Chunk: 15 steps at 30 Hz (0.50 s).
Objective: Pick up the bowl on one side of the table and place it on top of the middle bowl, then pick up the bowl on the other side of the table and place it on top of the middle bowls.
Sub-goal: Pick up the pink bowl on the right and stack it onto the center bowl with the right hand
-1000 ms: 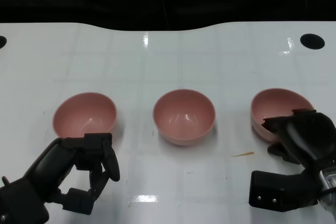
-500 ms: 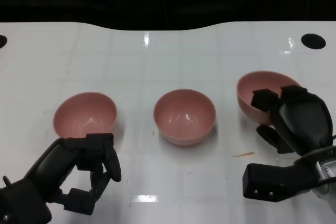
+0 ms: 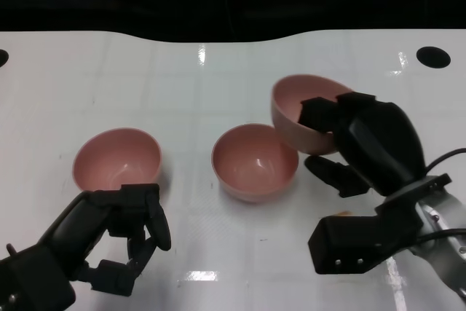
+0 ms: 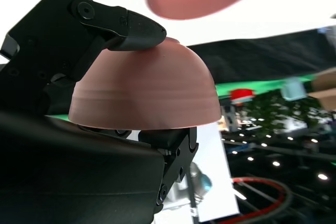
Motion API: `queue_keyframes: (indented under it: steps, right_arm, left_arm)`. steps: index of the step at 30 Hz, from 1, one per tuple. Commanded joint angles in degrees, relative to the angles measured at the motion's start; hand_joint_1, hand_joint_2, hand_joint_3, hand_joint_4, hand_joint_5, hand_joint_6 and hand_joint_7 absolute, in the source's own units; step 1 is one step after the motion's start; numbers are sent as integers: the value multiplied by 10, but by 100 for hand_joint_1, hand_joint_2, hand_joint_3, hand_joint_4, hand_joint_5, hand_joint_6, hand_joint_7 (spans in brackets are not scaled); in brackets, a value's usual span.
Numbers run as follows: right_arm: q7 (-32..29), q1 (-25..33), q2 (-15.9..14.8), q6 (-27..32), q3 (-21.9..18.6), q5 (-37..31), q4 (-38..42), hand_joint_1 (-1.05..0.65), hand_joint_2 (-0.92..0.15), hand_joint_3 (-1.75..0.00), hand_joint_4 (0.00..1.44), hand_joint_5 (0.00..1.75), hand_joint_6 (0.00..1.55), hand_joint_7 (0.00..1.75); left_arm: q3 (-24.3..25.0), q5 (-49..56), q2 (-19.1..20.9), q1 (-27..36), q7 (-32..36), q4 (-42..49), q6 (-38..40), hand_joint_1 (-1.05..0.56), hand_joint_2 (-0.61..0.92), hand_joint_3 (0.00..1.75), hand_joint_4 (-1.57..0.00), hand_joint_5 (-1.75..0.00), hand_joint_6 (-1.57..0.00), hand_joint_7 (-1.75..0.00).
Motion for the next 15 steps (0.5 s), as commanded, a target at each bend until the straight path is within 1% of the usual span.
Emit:
queue_keyframes:
  steps: [1,3,5,7,10,13,15]
  right_arm:
    - [25,-14,9,-8,0,8,-12,-23,-37,-132,99,175,76,175]
    - [30,-19,16,-9,3,1,-11,-22,-38,-132,98,175,77,171]
    - [31,-25,23,-3,9,-14,-7,-20,-35,-132,98,175,81,163]
    - [27,-31,27,-7,14,-23,1,-20,-32,-134,98,175,82,160]
    - [22,-40,33,-20,21,-26,18,-17,-25,-139,98,175,79,172]
    - [20,-47,40,-23,27,-28,32,-15,-23,-138,100,175,79,174]
    - [21,-53,47,-22,31,-31,46,-15,-24,-138,101,175,79,175]
  left_arm:
    - [2,1,5,1,7,4,-10,-16,41,132,-91,-175,-81,-155]
    - [2,0,3,2,9,5,-9,-16,40,132,-91,-174,-82,-154]
    - [1,-1,1,2,9,7,-11,-16,40,134,-92,-173,-83,-153]
    - [0,0,0,2,9,9,-15,-16,41,132,-92,-173,-83,-152]
    - [-1,5,0,0,12,15,-25,-17,40,135,-92,-173,-82,-153]
    - [-2,5,-1,0,13,15,-24,-17,40,135,-92,-173,-82,-154]
    - [-3,8,-2,-1,14,16,-28,-17,40,135,-92,-173,-82,-154]
